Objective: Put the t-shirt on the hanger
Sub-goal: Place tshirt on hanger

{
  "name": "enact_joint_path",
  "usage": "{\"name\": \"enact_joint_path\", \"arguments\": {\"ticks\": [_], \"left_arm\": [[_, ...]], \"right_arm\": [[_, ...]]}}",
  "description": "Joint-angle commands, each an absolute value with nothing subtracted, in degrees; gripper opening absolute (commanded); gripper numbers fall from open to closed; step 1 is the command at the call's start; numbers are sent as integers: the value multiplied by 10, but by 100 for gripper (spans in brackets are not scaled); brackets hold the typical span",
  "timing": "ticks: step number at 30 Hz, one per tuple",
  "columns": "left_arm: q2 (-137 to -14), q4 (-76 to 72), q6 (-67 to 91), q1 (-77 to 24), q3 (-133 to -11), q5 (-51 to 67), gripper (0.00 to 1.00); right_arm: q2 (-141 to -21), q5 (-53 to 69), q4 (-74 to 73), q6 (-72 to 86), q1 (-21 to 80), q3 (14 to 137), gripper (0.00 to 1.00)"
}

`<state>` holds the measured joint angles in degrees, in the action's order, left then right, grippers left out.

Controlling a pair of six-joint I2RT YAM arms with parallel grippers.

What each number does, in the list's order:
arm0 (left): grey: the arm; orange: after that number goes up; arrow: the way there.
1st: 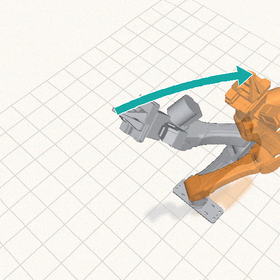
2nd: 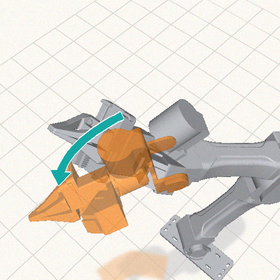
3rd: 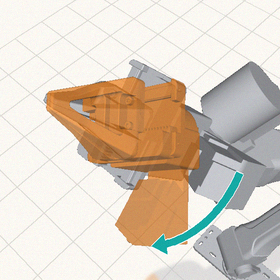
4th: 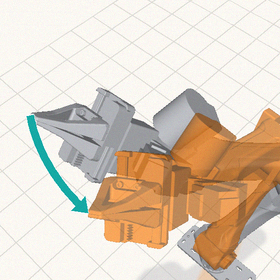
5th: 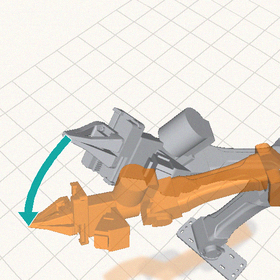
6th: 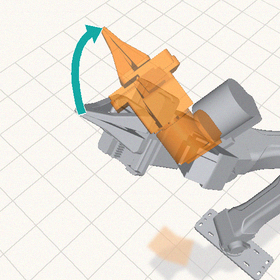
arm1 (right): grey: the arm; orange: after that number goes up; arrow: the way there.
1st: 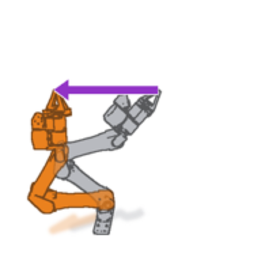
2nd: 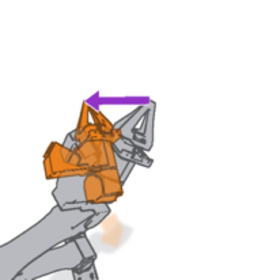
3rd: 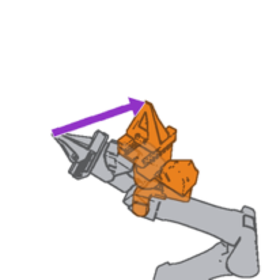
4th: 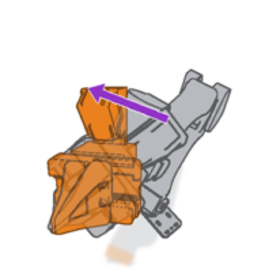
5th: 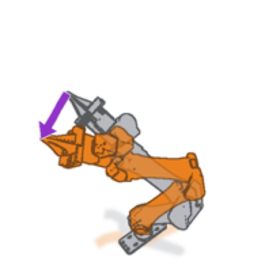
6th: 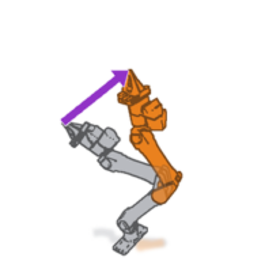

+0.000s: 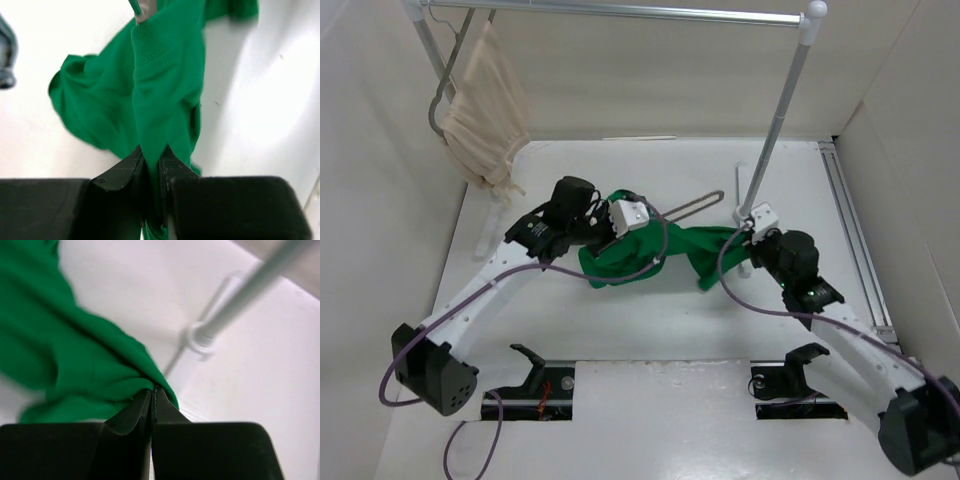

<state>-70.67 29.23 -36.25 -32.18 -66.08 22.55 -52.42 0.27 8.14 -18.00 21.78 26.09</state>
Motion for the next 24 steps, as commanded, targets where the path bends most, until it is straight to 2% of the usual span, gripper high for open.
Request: {"name": "enact_joint_path", "arguments": {"ticks": [1, 6, 12, 17, 24], "left_arm": [[-649, 318, -496, -324, -641, 285, 0], [-656, 364, -551, -336, -634, 286, 0], [-639, 385, -620, -341, -609, 285, 0], [-648, 367, -591, -356, -584, 243, 0], [-703, 326, -477, -367, -598, 180, 0]], "right_arm": [[-448, -40, 20, -183, 170, 255, 0], [-376, -24, -24, -207, 105, 268, 0], [-371, -8, -79, -237, 74, 314, 0], [-352, 29, -79, -280, 69, 337, 0], [-314, 154, -84, -325, 69, 354, 0]]}}
